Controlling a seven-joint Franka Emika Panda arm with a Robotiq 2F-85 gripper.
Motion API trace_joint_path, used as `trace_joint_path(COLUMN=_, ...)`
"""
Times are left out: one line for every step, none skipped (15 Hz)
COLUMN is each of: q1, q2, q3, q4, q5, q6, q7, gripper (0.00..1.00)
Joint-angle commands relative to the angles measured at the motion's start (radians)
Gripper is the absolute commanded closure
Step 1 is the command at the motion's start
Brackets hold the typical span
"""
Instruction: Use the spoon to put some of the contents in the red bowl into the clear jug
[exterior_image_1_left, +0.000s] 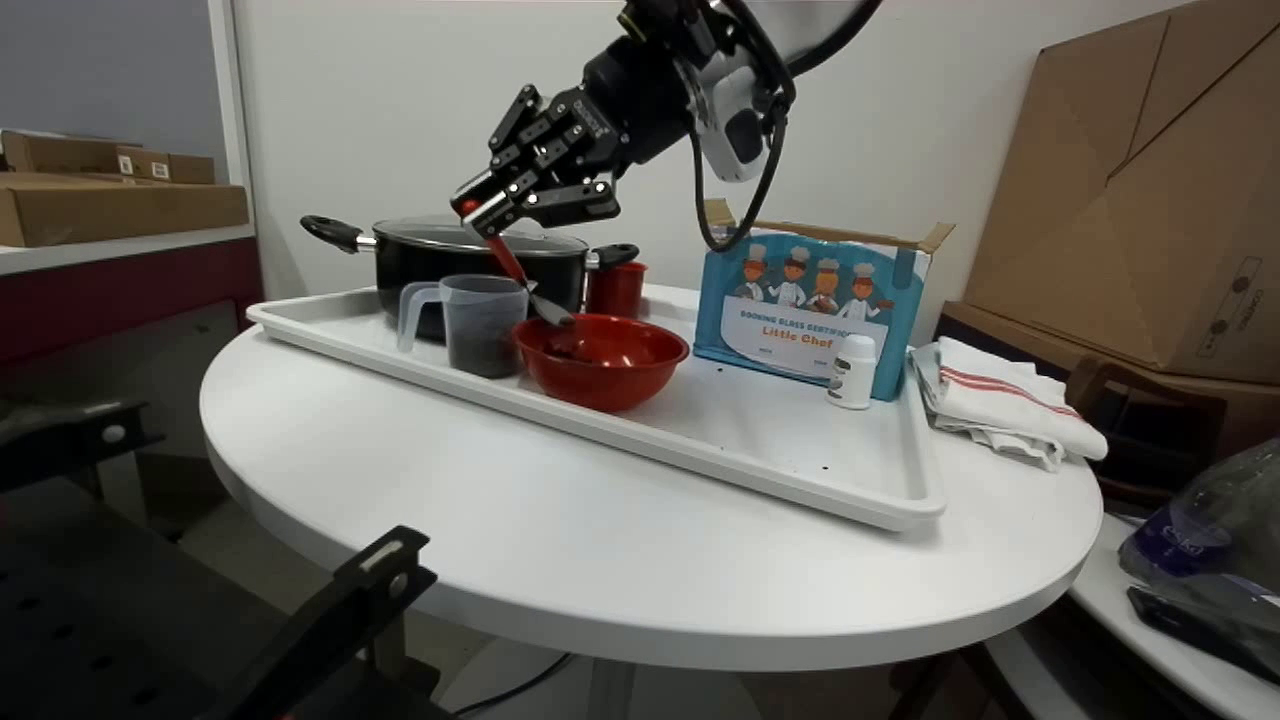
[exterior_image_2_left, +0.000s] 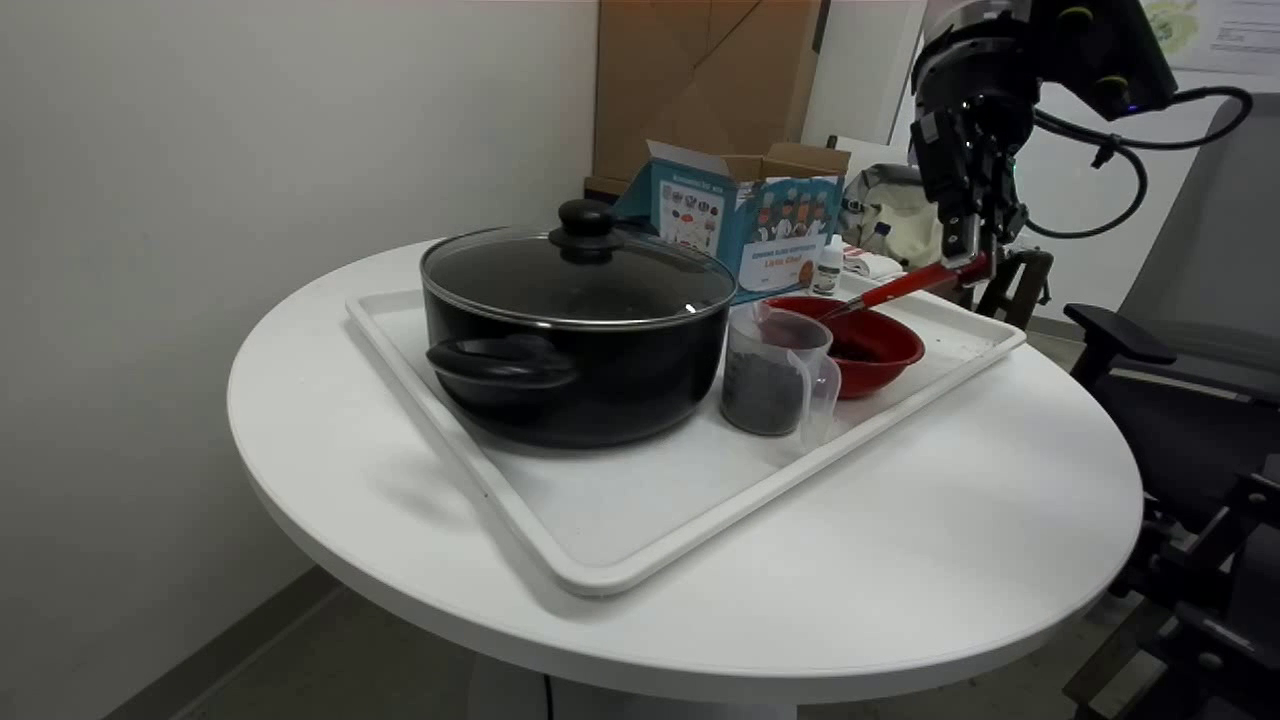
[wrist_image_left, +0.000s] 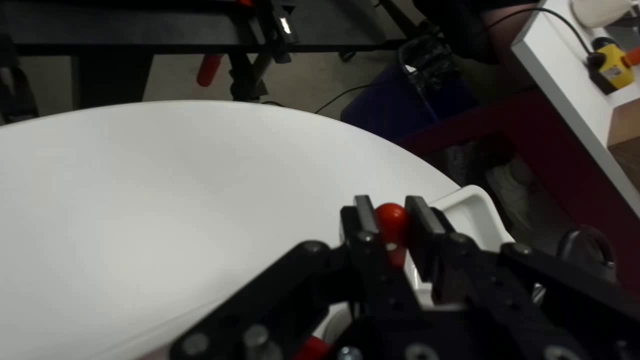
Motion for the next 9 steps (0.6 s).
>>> trace_joint_path(q1=-0.033, q2=0.039, q3=-0.017, q4=0.042, q5=0.095, q6=-0.084, q7=-0.041, gripper=0.91)
trace_joint_path(q1=-0.039, q2=0.046, q3=-0.020, q4=0.046, q5=0.109, q6=-0.097, q7=-0.044, gripper=0.91)
trace_joint_path(q1=-0.043, q2=0.050, q3=-0.024, q4=0.047, q5=0.122, q6=-0.108, q7=-0.046, gripper=0.91)
trace_joint_path(q1=-0.047, q2=0.056, q3=-0.028, q4=0.051, q5=0.133, q6=-0.118, q7=-0.047, gripper=0.91)
trace_joint_path(q1=-0.051, q2=0.060, q3=-0.031, q4=0.052, q5=0.142, q6=-0.127, q7=-0.048, gripper=0.91)
trace_joint_path(q1=-0.053, q2=0.063, q3=-0.034, q4=0.052, q5=0.150, q6=-0.133, q7=-0.049, gripper=0.91)
trace_joint_path(q1=-0.055, q2=0.065, q3=-0.037, q4=0.053, q5=0.155, q6=-0.140, q7=-0.049, gripper=0.91)
trace_joint_path(q1=-0.056, q2=0.068, q3=-0.040, q4=0.053, q5=0.161, q6=-0.145, q7=-0.049, gripper=0.91)
trace_joint_path(q1=-0.058, q2=0.071, q3=-0.043, q4=0.055, q5=0.165, q6=-0.153, q7=-0.047, gripper=0.91)
